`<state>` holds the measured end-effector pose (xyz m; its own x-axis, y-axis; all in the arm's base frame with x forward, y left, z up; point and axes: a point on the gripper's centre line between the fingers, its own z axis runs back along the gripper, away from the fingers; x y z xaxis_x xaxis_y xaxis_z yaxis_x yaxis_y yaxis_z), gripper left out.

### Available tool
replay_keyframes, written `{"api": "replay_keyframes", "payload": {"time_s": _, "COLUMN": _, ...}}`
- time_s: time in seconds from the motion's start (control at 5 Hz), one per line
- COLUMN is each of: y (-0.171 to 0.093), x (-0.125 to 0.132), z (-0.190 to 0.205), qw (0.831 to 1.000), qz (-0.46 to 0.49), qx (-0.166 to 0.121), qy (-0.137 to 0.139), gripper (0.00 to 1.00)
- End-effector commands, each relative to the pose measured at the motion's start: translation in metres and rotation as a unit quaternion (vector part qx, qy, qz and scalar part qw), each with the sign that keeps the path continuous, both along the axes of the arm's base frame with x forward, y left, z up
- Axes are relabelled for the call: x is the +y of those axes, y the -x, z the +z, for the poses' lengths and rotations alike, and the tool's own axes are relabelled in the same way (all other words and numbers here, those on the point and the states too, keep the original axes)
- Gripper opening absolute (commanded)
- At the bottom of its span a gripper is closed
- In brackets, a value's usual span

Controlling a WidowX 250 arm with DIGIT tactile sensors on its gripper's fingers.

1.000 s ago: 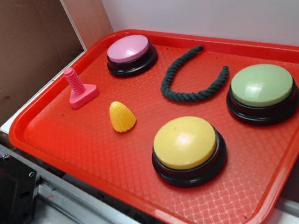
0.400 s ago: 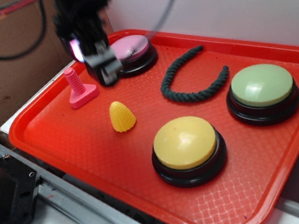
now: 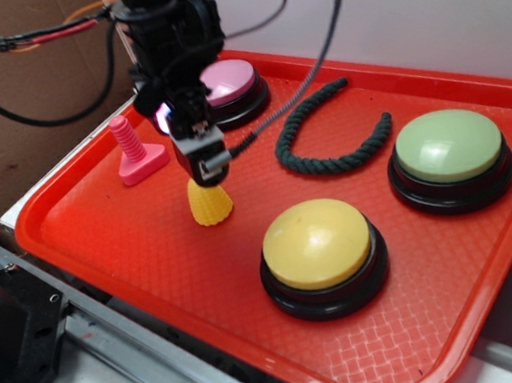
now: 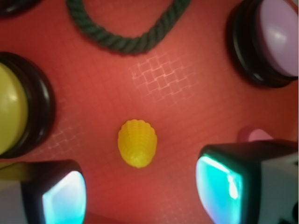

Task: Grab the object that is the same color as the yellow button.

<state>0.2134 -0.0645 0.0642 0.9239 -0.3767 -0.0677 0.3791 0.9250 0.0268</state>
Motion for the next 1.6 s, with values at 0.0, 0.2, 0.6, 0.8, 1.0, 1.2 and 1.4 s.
{"api": "replay_keyframes", "payload": {"time_s": 0.0, "y": 0.010, "x": -0.006, "z": -0.025, "qw": 0.999, "qz": -0.009, "qx": 0.032, "qy": 0.014, "gripper": 1.00}}
{"api": "replay_keyframes", "payload": {"time_s": 0.2, "y": 0.016, "x": 0.001, "z": -0.033, "qw": 0.999, "qz": -0.002, "qx": 0.048, "qy": 0.011, "gripper": 1.00}}
{"api": "replay_keyframes", "payload": {"time_s": 0.6, "y": 0.016, "x": 0.016, "z": -0.033, "qw": 0.998, "qz": 0.038, "qx": 0.042, "qy": -0.007, "gripper": 1.00}}
{"api": "replay_keyframes", "payload": {"time_s": 0.8, "y": 0.015, "x": 0.016, "z": -0.037, "qw": 0.998, "qz": 0.037, "qx": 0.046, "qy": -0.006, "gripper": 1.00}}
{"api": "replay_keyframes", "payload": {"time_s": 1.0, "y": 0.008, "x": 0.010, "z": -0.041, "qw": 0.999, "qz": 0.024, "qx": 0.046, "qy": 0.000, "gripper": 1.00}}
{"api": "replay_keyframes", "payload": {"time_s": 1.2, "y": 0.001, "x": 0.005, "z": -0.043, "qw": 0.999, "qz": 0.015, "qx": 0.046, "qy": 0.006, "gripper": 1.00}}
{"api": "replay_keyframes", "payload": {"time_s": 1.4, "y": -0.004, "x": 0.002, "z": -0.044, "qw": 0.999, "qz": 0.012, "qx": 0.043, "qy": 0.011, "gripper": 1.00}}
